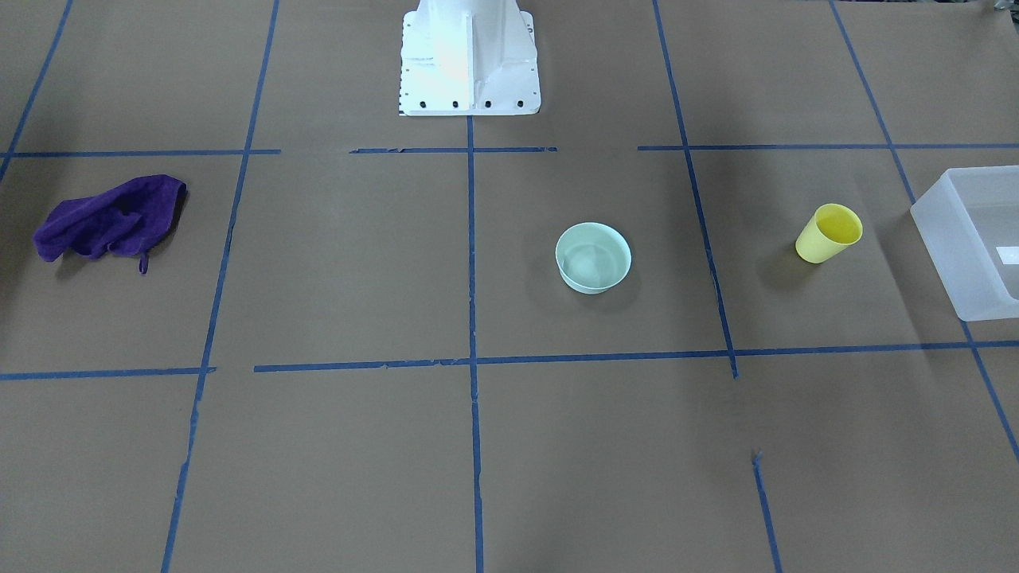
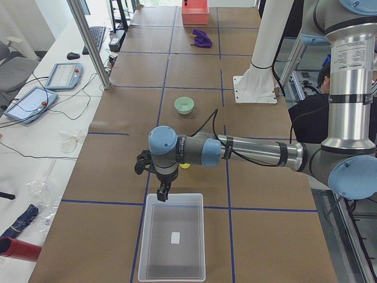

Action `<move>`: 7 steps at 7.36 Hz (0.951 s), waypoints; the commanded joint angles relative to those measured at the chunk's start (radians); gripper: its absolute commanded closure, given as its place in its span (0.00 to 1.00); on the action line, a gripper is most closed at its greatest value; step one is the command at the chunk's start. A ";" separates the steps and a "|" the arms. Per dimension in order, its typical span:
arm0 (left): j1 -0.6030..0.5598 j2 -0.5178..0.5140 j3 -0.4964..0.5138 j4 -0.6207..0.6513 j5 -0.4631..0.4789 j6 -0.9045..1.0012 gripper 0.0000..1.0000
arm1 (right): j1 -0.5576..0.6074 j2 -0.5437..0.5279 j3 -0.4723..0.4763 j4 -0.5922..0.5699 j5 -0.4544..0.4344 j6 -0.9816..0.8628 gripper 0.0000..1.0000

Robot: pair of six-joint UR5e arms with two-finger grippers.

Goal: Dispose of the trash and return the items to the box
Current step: 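Move the left gripper out toward the yellow cup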

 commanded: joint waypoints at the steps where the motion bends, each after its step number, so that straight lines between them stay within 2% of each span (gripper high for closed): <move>1: 0.001 -0.020 -0.001 -0.027 0.003 0.002 0.00 | -0.002 -0.001 0.023 0.000 0.001 -0.005 0.00; 4: 0.007 -0.031 -0.008 -0.080 0.008 -0.007 0.00 | -0.005 0.002 0.057 0.002 0.004 -0.002 0.00; 6: 0.026 -0.054 -0.028 -0.204 0.006 -0.007 0.00 | -0.025 0.039 0.124 0.000 -0.002 0.001 0.00; 7: 0.027 -0.101 0.013 -0.343 0.006 -0.010 0.00 | -0.026 0.070 0.140 0.014 0.002 0.004 0.00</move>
